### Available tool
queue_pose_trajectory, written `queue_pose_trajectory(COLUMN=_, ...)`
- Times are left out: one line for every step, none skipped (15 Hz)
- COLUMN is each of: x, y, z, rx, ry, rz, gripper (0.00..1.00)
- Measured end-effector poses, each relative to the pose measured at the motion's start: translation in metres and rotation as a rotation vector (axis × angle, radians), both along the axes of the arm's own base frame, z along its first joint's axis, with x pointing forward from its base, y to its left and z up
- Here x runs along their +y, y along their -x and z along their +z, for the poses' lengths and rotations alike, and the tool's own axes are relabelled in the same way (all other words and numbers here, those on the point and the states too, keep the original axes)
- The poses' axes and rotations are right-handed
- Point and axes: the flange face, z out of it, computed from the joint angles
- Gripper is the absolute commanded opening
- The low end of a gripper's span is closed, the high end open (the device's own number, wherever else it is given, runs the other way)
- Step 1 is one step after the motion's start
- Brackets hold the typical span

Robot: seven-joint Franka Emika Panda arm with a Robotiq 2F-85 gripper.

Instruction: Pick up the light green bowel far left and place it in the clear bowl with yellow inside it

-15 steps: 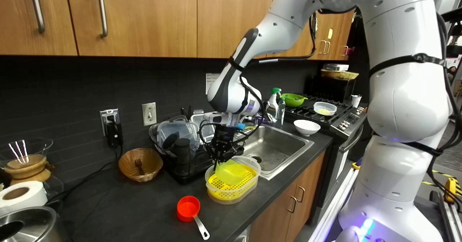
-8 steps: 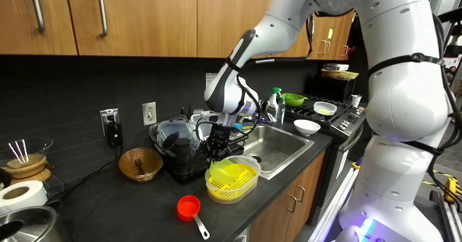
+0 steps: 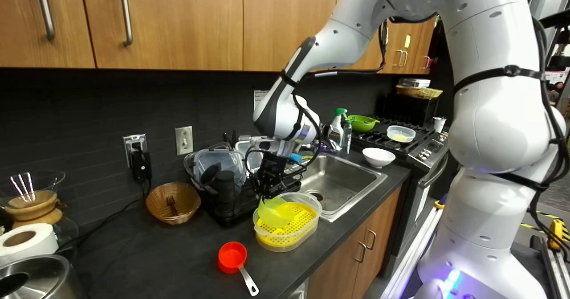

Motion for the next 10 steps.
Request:
queue_pose_trajectory(x=-0.001, y=0.002, z=-0.003, rx=0.012, ry=-0.007, rz=-0.015, gripper=0.01)
queue_pose_trajectory(x=-0.003, y=0.005, z=-0.006, rx=0.022, ry=-0.013, rz=-0.031, gripper=0.01)
queue_pose_trajectory(x=-0.004, y=0.008, z=-0.008, rx=0.032, ry=-0.019, rz=-0.047, gripper=0.01)
queue_pose_trajectory(x=-0.005, y=0.011, z=-0.01, rx=0.039, ry=-0.025, rz=-0.064, gripper=0.01)
queue_pose_trajectory(x=-0.007, y=0.013, z=-0.011, rx=0.045, ry=-0.03, rz=-0.08, gripper=0.01)
queue_pose_trajectory(x=-0.009, y=0.014, z=-0.012, rx=0.049, ry=-0.035, rz=-0.096, gripper=0.01)
queue_pose_trajectory(x=-0.01, y=0.015, z=-0.012, rx=0.051, ry=-0.04, rz=-0.112, gripper=0.01)
queue_pose_trajectory(x=-0.012, y=0.015, z=-0.013, rx=0.053, ry=-0.045, rz=-0.127, gripper=0.01)
queue_pose_trajectory(x=-0.014, y=0.015, z=-0.013, rx=0.054, ry=-0.05, rz=-0.141, gripper=0.01)
queue_pose_trajectory(x=-0.016, y=0.015, z=-0.013, rx=0.054, ry=-0.052, rz=-0.151, gripper=0.01)
